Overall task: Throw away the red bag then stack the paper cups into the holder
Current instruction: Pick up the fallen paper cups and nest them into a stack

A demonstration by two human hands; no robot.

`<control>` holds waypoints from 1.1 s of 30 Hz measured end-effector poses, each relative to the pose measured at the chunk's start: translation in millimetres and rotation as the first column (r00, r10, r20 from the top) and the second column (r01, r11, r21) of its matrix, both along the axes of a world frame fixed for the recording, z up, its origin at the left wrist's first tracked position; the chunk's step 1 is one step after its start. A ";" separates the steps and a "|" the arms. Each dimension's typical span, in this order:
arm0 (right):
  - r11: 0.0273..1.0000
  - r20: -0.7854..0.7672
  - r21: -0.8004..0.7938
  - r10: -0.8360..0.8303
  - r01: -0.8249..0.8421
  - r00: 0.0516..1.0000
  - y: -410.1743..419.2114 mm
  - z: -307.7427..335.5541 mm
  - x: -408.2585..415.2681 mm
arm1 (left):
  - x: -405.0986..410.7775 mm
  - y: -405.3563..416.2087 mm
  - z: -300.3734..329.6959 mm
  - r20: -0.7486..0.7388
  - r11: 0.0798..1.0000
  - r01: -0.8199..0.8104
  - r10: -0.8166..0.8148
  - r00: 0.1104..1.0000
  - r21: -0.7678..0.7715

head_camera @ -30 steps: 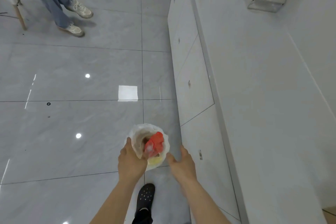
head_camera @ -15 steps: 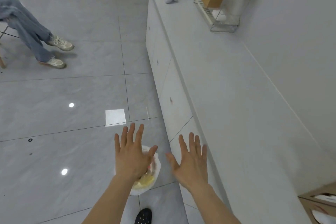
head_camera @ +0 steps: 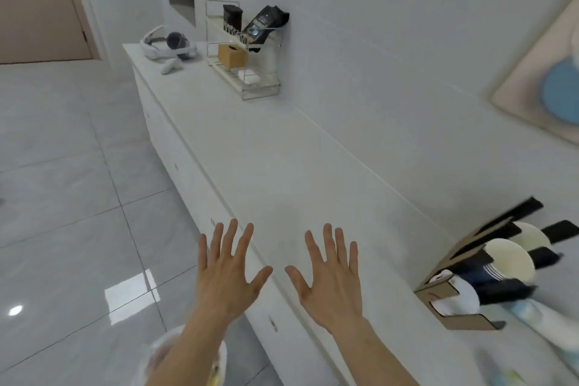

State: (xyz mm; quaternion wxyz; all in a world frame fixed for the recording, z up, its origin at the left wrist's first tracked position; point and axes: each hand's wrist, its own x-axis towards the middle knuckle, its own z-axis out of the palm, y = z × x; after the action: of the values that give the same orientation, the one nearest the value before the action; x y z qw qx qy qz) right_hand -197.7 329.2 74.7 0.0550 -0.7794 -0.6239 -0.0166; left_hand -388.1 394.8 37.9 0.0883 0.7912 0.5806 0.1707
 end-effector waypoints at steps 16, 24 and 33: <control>0.858 -0.048 0.381 -0.353 0.344 0.934 -140.5 65.5 218.3 | 255.8 -78.8 86.4 0.131 0.866 0.413 -0.461 0.878 0.281; 0.704 -0.133 0.379 -0.601 0.601 0.788 -261.1 38.0 324.9 | 396.2 -176.4 88.1 0.131 0.658 0.682 -0.744 0.656 0.321; 0.573 -0.409 -0.019 -0.752 0.819 0.517 -370.3 -14.4 372.0 | 464.0 -269.6 29.4 -0.071 0.523 0.852 -0.851 0.520 -0.034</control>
State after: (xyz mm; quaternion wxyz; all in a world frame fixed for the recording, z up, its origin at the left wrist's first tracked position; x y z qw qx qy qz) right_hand 174.3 -41.2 60.3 0.2275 -0.9564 -0.1752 0.0536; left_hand 75.9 125.2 67.4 0.1356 0.9802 0.1227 0.0761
